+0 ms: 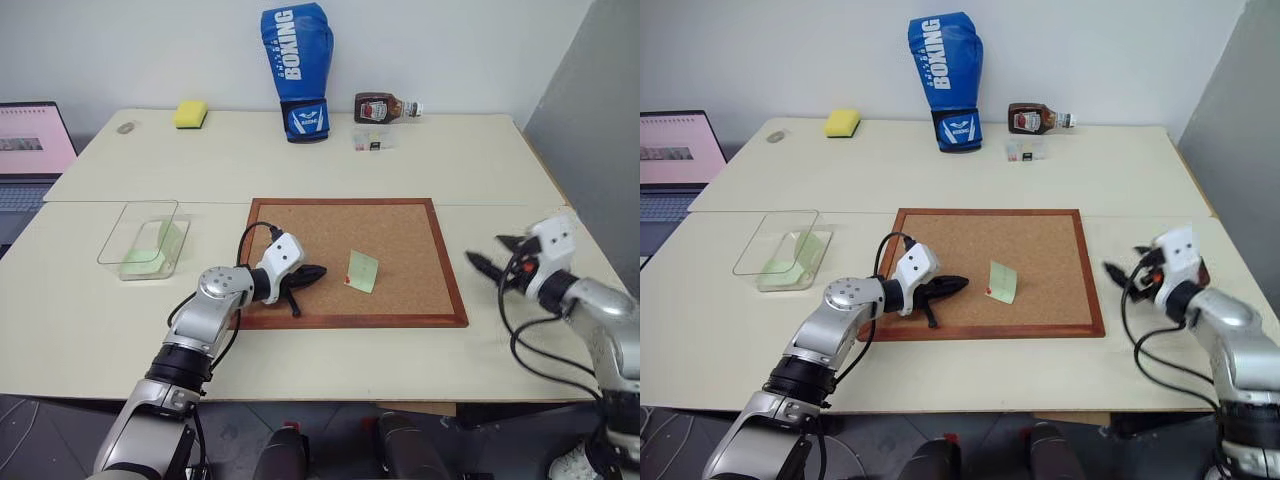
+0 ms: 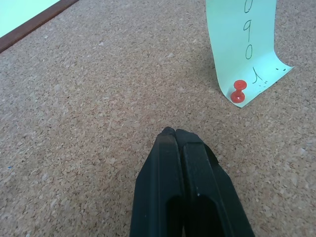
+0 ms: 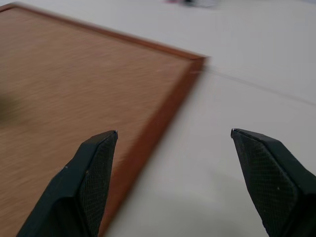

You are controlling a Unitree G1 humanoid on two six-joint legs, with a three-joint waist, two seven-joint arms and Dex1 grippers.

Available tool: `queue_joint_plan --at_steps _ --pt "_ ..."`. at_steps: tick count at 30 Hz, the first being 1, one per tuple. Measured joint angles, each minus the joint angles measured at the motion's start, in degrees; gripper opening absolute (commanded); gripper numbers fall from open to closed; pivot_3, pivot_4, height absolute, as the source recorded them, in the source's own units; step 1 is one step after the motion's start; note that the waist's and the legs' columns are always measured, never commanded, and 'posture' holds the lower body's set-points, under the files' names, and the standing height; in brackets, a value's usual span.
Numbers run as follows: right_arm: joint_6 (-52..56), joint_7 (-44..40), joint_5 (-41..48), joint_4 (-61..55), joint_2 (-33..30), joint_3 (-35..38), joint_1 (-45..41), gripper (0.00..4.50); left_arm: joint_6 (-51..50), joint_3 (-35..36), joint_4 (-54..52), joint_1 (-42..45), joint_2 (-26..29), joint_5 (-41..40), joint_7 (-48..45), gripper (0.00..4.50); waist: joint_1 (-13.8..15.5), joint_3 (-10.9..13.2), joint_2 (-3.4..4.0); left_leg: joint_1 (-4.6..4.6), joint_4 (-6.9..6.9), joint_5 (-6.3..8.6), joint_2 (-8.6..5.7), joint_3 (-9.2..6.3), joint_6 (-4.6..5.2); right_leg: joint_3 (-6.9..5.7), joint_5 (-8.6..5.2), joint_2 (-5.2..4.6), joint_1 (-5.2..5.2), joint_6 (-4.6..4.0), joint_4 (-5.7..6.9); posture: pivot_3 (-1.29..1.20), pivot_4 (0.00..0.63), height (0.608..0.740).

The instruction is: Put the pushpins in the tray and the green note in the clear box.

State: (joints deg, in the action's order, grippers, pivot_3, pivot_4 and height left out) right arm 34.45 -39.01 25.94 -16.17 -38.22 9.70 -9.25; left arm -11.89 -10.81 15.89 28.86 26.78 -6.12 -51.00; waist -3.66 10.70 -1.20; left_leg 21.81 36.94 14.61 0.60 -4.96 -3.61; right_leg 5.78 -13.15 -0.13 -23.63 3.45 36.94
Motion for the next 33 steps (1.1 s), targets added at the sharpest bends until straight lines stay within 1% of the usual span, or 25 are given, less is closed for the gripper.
queue_joint_plan --at_steps 4,7,10,13,18,19,27,33 --pt "4.6 -2.8 4.5 -10.9 -1.1 -4.7 1.0 3.91 0.0 0.0 0.0 0.0 0.0 0.0 0.4 0.0 0.0 0.0 -0.02 -0.03 0.01 0.0 0.04 -0.02 0.0 -0.05 -0.04 0.01 0.0 -0.07 0.0 0.0 0.15 0.74" --pt "6.5 -2.9 5.7 -13.3 1.0 -8.7 -0.9 3.91 0.1 0.0 0.1 0.0 0.0 0.0 0.4 0.0 0.0 0.0 -0.03 -0.03 0.01 0.0 0.04 0.0 0.0 -0.04 -0.04 0.01 0.0 -0.07 -0.02 0.0 0.15 0.74" --pt "7.2 -2.2 5.7 -12.9 4.5 -13.2 -5.6 3.91 0.4 0.0 0.4 0.0 -0.2 0.0 0.3 0.0 0.0 0.0 -0.03 -0.03 0.02 0.0 0.03 -0.01 0.0 -0.06 -0.04 0.01 -0.01 -0.06 -0.01 0.0 0.15 0.74" --pt "5.3 -2.1 3.0 -9.8 7.6 -17.8 -9.3 3.91 1.0 -0.1 0.6 0.2 -0.6 0.0 0.3 0.0 0.2 0.0 -0.04 -0.01 0.0 0.0 0.03 -0.03 0.0 -0.09 -0.04 0.01 -0.01 -0.06 -0.02 0.0 0.15 0.74" --pt "0.8 -2.2 -1.3 -2.3 12.8 -23.1 -12.5 3.91 1.1 -0.1 0.6 0.3 -0.5 0.0 0.3 0.0 0.3 0.0 -0.05 0.03 -0.02 0.0 0.03 -0.03 -0.01 -0.09 0.03 0.01 -0.05 0.06 -0.01 0.0 0.15 0.74" --pt "-0.1 -2.3 -2.1 -0.8 13.6 -23.7 -13.0 3.91 1.1 -0.1 0.6 0.3 -0.5 0.0 0.4 0.0 0.3 0.0 -0.05 0.03 -0.02 0.0 0.04 -0.03 0.0 -0.09 0.11 0.01 -0.05 0.18 -0.01 0.0 0.15 0.74" --pt "-9.4 -2.6 -9.6 13.6 17.8 -27.2 -14.3 3.91 0.8 0.0 0.0 -0.1 0.2 0.0 0.5 0.0 0.2 0.0 -0.04 0.02 -0.03 0.0 0.04 -0.02 0.0 -0.1 0.12 0.02 -0.08 0.2 0.02 0.0 0.15 0.74" --pt "-13.1 -2.4 -12.4 19.1 21.0 -27.6 -15.4 3.91 0.3 0.0 -0.7 -0.5 0.5 0.0 0.9 0.0 -0.1 0.0 -0.04 0.01 -0.03 0.0 0.05 -0.03 0.0 -0.1 0.13 0.03 -0.1 0.22 0.05 0.0 0.15 0.74"
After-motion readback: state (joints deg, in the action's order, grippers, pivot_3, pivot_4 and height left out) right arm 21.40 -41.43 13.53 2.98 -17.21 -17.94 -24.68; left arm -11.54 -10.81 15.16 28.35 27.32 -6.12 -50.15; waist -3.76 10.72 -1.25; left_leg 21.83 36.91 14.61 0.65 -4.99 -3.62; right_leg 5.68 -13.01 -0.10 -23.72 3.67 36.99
